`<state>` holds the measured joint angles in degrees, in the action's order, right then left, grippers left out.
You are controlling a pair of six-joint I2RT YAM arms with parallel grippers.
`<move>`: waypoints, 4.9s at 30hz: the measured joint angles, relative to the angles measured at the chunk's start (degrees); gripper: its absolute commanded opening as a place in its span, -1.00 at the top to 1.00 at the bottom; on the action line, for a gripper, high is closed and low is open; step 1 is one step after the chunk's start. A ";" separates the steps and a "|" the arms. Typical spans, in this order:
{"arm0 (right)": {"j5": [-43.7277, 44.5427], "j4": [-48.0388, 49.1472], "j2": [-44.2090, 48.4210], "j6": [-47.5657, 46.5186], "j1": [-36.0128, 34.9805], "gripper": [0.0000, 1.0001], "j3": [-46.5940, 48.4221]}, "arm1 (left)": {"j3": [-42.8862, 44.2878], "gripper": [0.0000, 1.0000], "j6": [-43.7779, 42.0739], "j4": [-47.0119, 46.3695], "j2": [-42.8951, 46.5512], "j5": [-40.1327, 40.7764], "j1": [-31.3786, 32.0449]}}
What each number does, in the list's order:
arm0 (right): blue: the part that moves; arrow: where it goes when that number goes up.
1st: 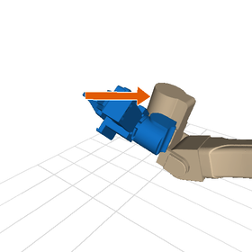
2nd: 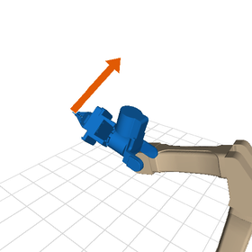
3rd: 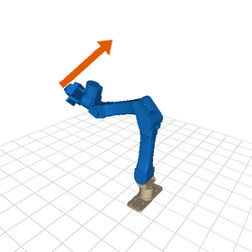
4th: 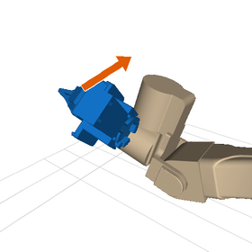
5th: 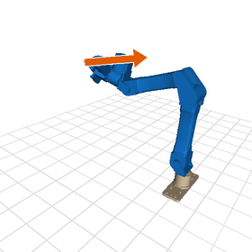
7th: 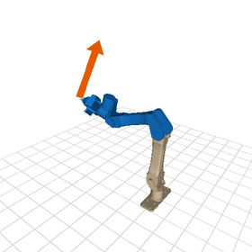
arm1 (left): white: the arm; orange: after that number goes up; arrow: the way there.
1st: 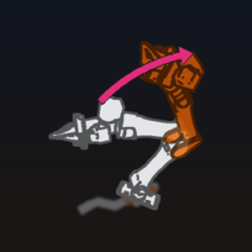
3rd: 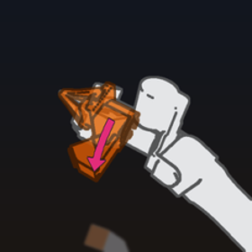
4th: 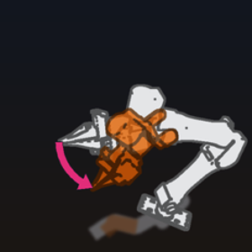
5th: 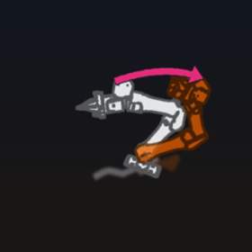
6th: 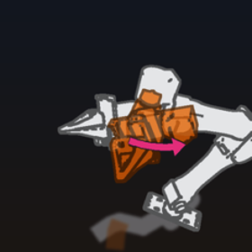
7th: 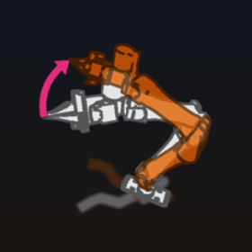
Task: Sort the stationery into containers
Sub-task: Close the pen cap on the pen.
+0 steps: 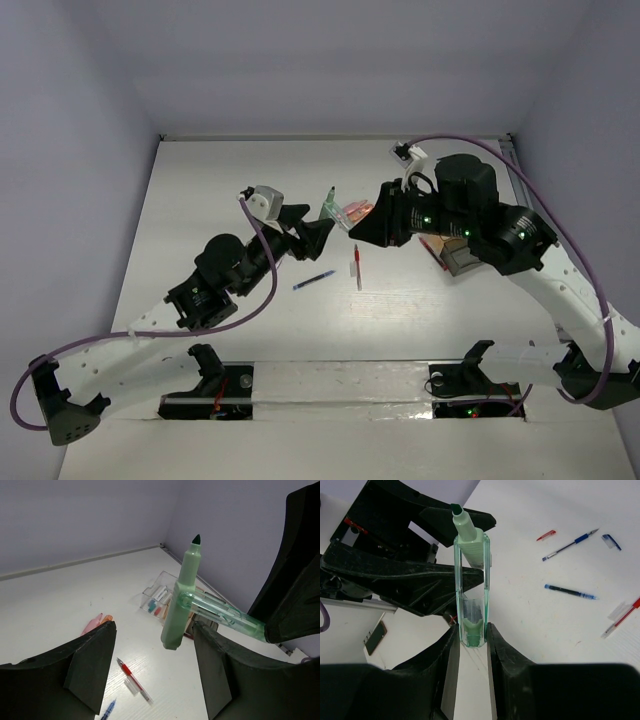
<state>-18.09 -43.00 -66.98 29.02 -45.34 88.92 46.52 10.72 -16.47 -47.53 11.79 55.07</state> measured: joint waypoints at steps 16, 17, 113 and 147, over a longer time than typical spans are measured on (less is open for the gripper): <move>-0.44 0.20 0.00 0.61 0.00 1.00 -0.96 | 0.00 0.02 -0.87 -0.85 -1.46 -2.78 0.00; -0.44 0.20 0.00 0.61 0.00 1.00 -0.96 | 0.00 0.03 -0.87 -0.87 -1.44 -2.78 0.00; 8.98 24.39 -3.34 0.70 -2.05 1.00 -12.50 | 4.94 1.00 1.92 22.84 0.02 -4.61 1.22; 23.80 44.26 -1.77 9.99 -5.86 1.00 -27.10 | 8.92 0.44 3.21 29.14 -1.62 -8.92 -3.23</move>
<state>5.72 1.26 -68.75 39.00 -51.20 61.82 55.44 13.93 12.67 -49.15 2.87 51.83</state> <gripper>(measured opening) 0.295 0.232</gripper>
